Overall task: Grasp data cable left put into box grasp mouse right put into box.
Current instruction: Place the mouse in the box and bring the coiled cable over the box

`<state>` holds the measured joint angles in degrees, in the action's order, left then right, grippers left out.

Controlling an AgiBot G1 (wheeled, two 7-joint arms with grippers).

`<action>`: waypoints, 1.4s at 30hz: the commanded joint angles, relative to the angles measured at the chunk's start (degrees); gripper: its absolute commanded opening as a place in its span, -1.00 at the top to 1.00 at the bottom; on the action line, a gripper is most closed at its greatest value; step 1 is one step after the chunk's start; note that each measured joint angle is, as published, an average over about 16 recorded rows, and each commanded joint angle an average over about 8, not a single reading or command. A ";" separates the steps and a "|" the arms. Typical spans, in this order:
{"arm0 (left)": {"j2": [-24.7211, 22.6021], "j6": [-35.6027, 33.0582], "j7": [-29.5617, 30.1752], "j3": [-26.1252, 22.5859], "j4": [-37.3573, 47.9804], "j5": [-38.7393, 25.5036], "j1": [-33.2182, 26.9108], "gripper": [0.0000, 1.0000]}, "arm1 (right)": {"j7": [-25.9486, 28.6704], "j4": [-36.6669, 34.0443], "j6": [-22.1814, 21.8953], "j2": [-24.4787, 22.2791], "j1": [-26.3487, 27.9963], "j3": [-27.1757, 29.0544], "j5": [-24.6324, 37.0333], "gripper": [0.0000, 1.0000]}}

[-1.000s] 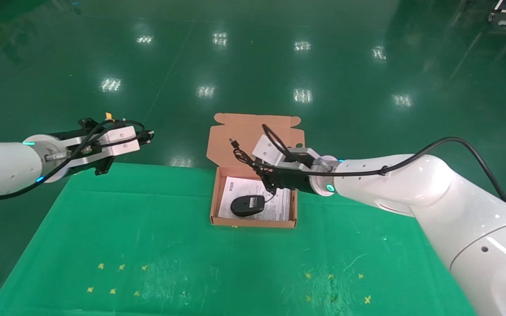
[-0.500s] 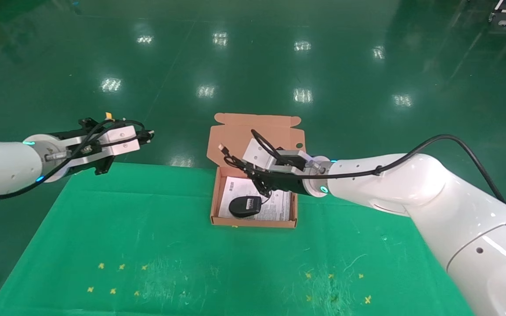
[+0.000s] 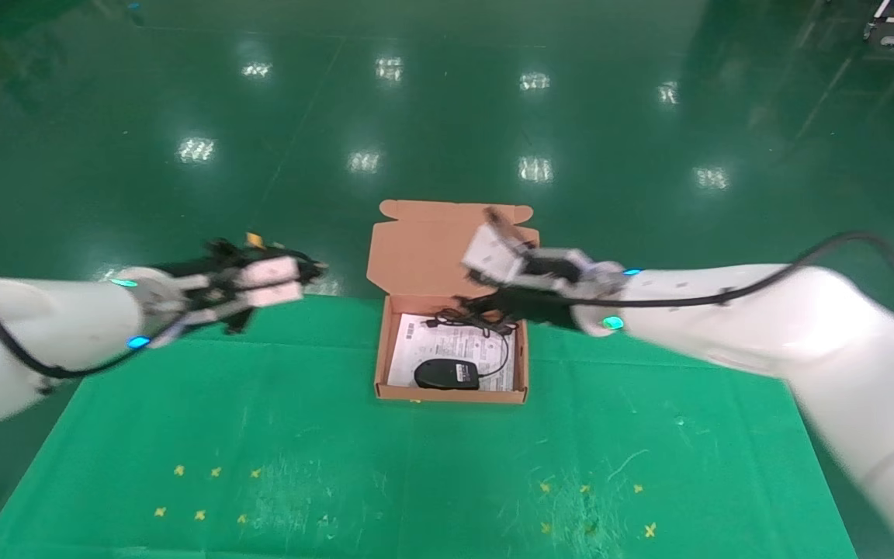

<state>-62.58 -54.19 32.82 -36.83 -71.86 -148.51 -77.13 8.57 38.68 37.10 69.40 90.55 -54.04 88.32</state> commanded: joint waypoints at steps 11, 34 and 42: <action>-10.31 12.27 -6.23 -3.61 11.90 2.32 1.51 1.00 | 12.61 15.86 0.14 -13.50 0.86 -0.61 5.62 -1.00; -16.26 30.55 -6.25 -24.25 24.10 13.94 -2.21 -0.62 | 37.79 39.13 3.53 -28.72 1.11 -0.76 20.87 -1.00; -16.30 30.74 -6.19 -24.61 24.26 14.18 -2.39 -1.00 | 37.84 39.13 3.68 -28.70 1.17 -0.79 20.97 -1.00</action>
<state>-78.89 -23.48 26.66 -61.47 -47.61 -134.33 -79.50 46.41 77.83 40.77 40.69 91.71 -54.83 109.30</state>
